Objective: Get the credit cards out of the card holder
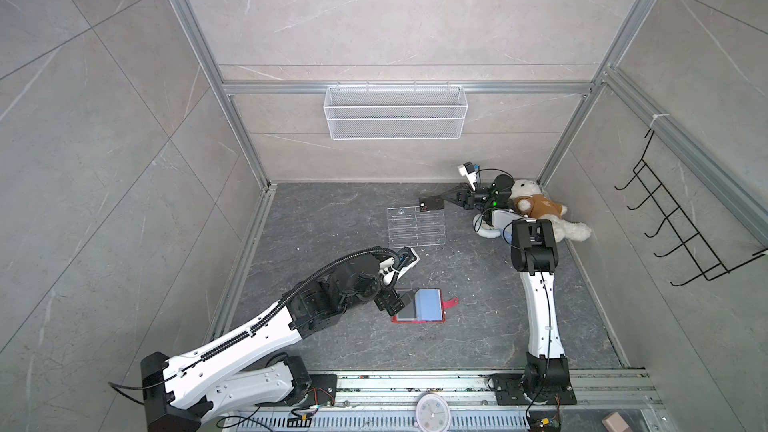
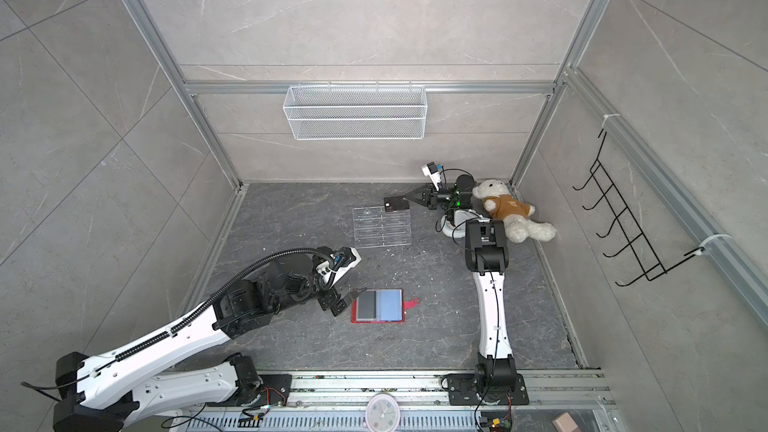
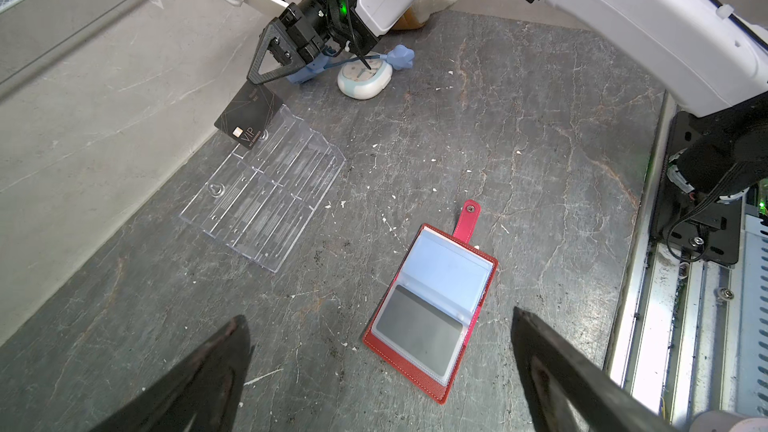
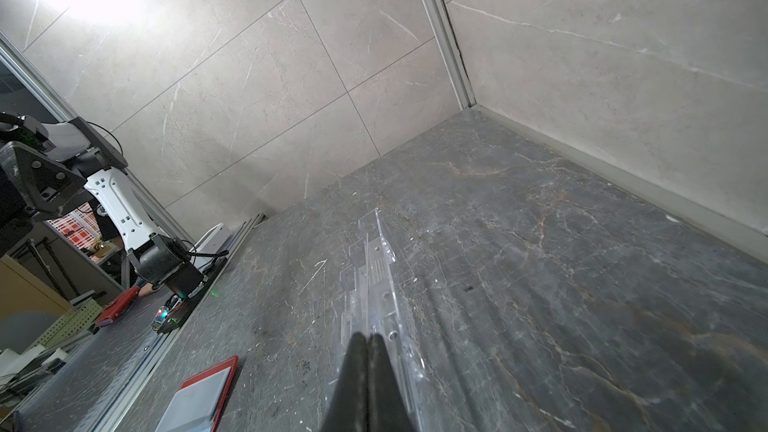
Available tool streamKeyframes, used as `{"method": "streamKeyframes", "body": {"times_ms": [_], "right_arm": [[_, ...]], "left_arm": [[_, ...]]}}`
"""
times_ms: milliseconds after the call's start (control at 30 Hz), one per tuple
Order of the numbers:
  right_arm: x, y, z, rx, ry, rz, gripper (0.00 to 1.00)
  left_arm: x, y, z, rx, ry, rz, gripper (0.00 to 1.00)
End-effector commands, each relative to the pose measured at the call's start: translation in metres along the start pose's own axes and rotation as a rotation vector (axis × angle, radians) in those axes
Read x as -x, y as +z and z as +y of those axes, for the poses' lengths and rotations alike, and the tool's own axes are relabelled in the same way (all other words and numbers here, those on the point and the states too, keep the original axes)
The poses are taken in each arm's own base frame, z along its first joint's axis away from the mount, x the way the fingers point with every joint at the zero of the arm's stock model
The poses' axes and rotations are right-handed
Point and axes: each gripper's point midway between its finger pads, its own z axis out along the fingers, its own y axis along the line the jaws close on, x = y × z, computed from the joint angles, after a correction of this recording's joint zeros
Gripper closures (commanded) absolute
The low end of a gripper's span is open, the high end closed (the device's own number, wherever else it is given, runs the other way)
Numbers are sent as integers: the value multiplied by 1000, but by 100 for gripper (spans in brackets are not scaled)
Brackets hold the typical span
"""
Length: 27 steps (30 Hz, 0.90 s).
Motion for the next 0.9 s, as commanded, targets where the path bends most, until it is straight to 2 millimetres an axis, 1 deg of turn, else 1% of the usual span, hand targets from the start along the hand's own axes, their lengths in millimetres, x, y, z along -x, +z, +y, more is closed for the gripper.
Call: {"method": "streamKeyframes", "body": {"times_ms": [0, 167, 867], "right_arm": [[-1, 11, 13, 79, -43, 67, 100], [-2, 16, 8, 87, -32, 71, 100], [-1, 11, 6, 79, -7, 67, 100]], "left_arm": [[16, -6, 5, 13, 14, -56, 0], [15, -6, 6, 18, 17, -50, 0], [12, -6, 5, 16, 14, -47, 1]]}}
